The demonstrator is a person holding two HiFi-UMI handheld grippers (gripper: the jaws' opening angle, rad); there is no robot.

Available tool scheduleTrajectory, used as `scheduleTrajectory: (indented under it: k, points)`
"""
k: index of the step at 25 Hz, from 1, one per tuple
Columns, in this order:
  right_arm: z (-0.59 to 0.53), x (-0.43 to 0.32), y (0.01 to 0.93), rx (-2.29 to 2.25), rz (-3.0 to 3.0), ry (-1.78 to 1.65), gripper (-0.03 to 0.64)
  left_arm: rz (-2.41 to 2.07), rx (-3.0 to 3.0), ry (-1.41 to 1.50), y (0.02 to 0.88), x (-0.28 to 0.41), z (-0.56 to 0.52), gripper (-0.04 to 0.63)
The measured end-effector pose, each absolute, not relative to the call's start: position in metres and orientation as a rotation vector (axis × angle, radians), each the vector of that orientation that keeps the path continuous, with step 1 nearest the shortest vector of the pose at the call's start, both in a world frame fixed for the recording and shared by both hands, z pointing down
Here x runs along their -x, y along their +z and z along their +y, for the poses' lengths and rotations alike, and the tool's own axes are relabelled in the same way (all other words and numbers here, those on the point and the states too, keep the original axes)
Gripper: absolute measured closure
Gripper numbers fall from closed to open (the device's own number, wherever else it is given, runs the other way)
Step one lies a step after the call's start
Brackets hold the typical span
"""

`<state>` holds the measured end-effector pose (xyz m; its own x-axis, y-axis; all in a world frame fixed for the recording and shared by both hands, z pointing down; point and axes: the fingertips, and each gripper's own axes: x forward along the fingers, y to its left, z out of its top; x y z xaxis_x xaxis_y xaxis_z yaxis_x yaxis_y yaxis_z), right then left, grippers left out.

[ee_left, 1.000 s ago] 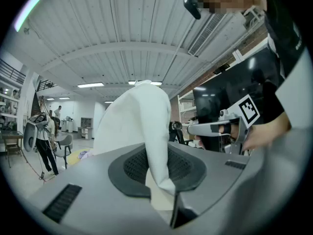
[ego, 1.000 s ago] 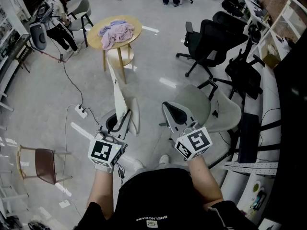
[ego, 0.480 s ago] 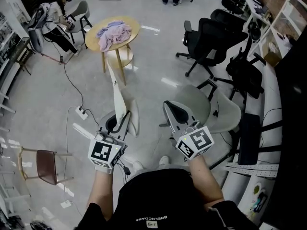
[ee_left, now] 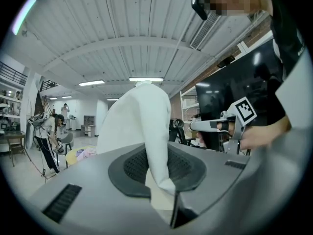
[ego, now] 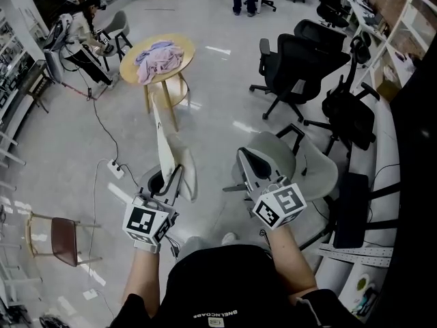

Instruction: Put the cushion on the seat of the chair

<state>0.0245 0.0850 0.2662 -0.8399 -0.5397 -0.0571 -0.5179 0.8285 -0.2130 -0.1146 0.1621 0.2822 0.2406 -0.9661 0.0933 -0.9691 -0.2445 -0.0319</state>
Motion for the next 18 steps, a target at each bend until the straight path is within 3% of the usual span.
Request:
scheduleTrajectory:
  k: [18]
  points:
    - [0.025, -0.039, 0.288, 0.929, 2.885, -0.351, 0.607, -1.872, -2.446, 0.149, 0.303, 0.116, 0.099, 0.523]
